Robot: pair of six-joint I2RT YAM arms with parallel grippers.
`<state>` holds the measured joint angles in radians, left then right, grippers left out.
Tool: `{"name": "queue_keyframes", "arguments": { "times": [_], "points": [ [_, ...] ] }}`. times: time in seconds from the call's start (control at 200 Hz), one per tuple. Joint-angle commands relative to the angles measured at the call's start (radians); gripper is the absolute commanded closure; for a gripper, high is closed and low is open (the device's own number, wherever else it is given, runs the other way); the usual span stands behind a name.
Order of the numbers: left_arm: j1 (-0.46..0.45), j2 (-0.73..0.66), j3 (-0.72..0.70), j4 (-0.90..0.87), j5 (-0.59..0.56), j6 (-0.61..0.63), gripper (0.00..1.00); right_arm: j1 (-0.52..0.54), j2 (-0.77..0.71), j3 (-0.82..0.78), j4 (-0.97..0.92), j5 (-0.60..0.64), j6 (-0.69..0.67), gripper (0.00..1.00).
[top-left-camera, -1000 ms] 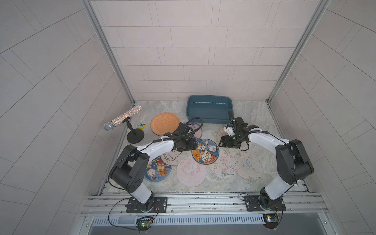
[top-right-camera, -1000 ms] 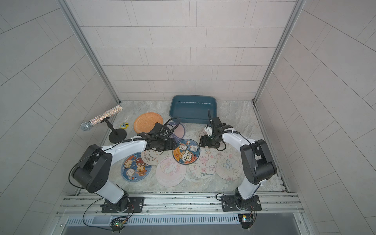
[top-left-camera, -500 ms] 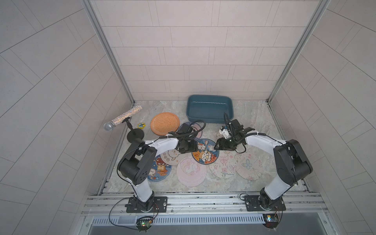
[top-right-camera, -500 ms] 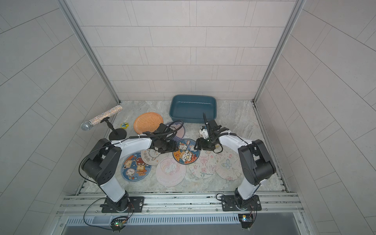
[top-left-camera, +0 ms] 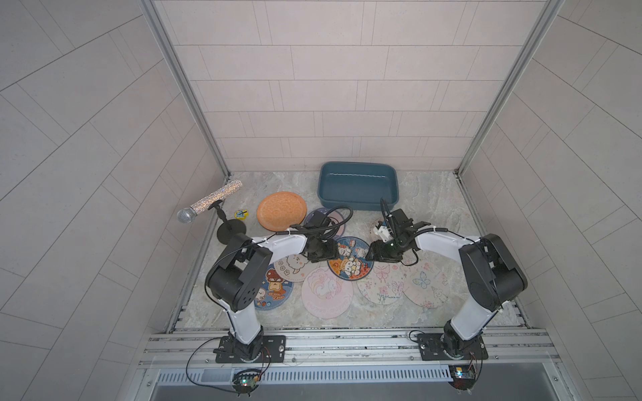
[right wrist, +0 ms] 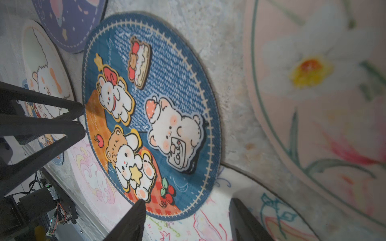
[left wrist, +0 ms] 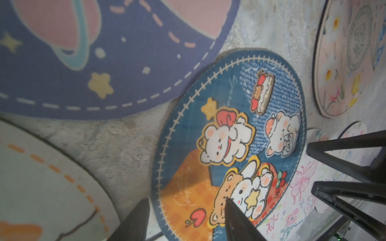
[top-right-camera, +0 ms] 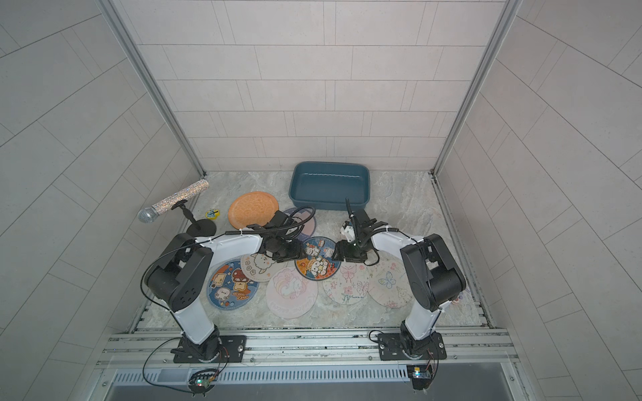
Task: Put the coasters into the storage box
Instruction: Pick up the coaster from the center of the board.
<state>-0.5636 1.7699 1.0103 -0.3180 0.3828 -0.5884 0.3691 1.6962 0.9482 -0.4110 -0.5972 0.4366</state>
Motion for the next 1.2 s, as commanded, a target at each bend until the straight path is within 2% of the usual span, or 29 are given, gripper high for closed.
{"name": "queue_keyframes", "arguments": {
  "times": [0.0,0.395,0.52,0.675,0.841,0.936,0.976,1.191],
  "points": [
    [-0.009,0.038,0.008,-0.015,0.002,-0.007,0.39,0.017,0.027,-0.015,0.025,0.007,0.022,0.34],
    [-0.015,0.059,0.02,-0.044,0.008,0.002,0.43,0.051,0.062,-0.016,0.076,-0.006,0.065,0.35],
    [-0.016,0.06,0.021,-0.046,0.007,0.002,0.44,0.056,0.062,-0.017,0.088,-0.006,0.074,0.39],
    [-0.018,0.061,0.022,-0.047,0.009,0.002,0.44,0.057,0.058,-0.017,0.092,-0.006,0.08,0.52],
    [-0.018,0.052,0.02,-0.047,0.006,-0.001,0.44,0.055,0.046,-0.014,0.1,-0.005,0.086,0.84],
    [-0.017,0.027,0.014,-0.038,-0.004,-0.008,0.43,0.052,0.015,-0.001,0.094,-0.006,0.083,0.97],
    [-0.013,0.008,0.008,-0.025,-0.006,-0.015,0.41,0.049,-0.001,0.009,0.088,-0.013,0.083,1.0],
    [0.013,-0.097,0.004,0.016,-0.011,-0.031,0.23,0.045,-0.083,0.113,-0.002,-0.046,0.06,1.0]
  ]
}}
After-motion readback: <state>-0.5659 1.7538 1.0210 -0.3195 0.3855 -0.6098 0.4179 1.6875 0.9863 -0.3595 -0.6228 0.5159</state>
